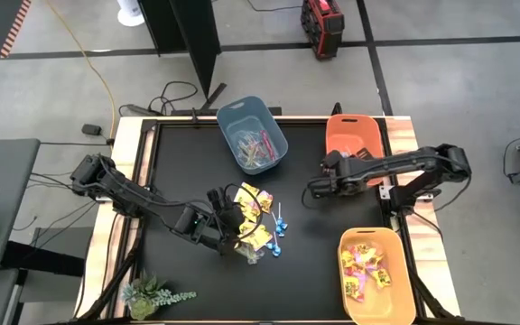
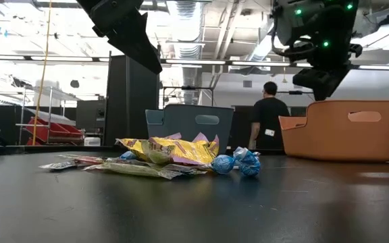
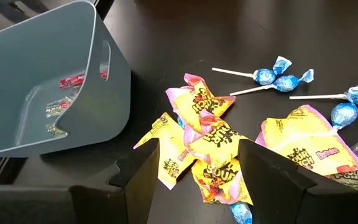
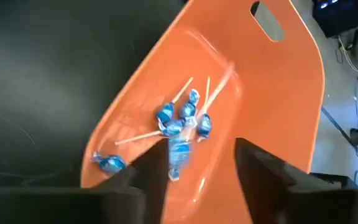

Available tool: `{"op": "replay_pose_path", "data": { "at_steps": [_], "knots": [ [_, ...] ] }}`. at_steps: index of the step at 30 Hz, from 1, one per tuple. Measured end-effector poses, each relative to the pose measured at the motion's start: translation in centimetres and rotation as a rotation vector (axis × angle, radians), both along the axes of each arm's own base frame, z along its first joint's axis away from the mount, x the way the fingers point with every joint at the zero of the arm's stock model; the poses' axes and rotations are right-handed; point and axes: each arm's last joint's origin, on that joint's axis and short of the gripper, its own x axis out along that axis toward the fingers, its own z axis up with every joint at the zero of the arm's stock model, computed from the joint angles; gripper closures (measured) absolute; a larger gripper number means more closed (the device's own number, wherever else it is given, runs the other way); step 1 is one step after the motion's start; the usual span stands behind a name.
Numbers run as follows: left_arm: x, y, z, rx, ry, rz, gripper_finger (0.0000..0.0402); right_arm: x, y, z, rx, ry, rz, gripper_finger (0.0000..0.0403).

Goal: Sort candy
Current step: Put the blue candy into the orange bin, then put the blue lollipop into the orange bin

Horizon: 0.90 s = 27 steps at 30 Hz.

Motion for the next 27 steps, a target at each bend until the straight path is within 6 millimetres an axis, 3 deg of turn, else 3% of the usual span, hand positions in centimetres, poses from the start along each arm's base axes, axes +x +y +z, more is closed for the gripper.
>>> {"op": "replay_pose_path", "data": {
  "at_steps": [4,9,18,23,27],
  "knots": [
    [0.0,0.0,0.0,0.0,-0.001,0.0,0.0189,0.0,-0.1,0.0,-0.016,0.004,0.003,0.0143],
    [0.0,0.0,0.0,0.0,-0.002,0.0,0.0189,0.9,1.3,-0.1,-0.022,-0.036,0.127,0.013],
    [0.3,-0.1,0.2,0.0,-0.028,-0.015,0.0189,5.3,8.9,0.7,-0.021,-0.378,0.664,0.0129],
    [0.3,-0.1,0.2,-0.003,-0.03,-0.012,0.0189,5.9,11.5,0.9,0.104,-0.544,0.718,0.0129],
    [0.3,-0.1,0.2,-0.007,-0.032,-0.008,0.0189,6.9,13.8,-1.2,0.218,-0.526,0.807,0.0129]
  ]
}}
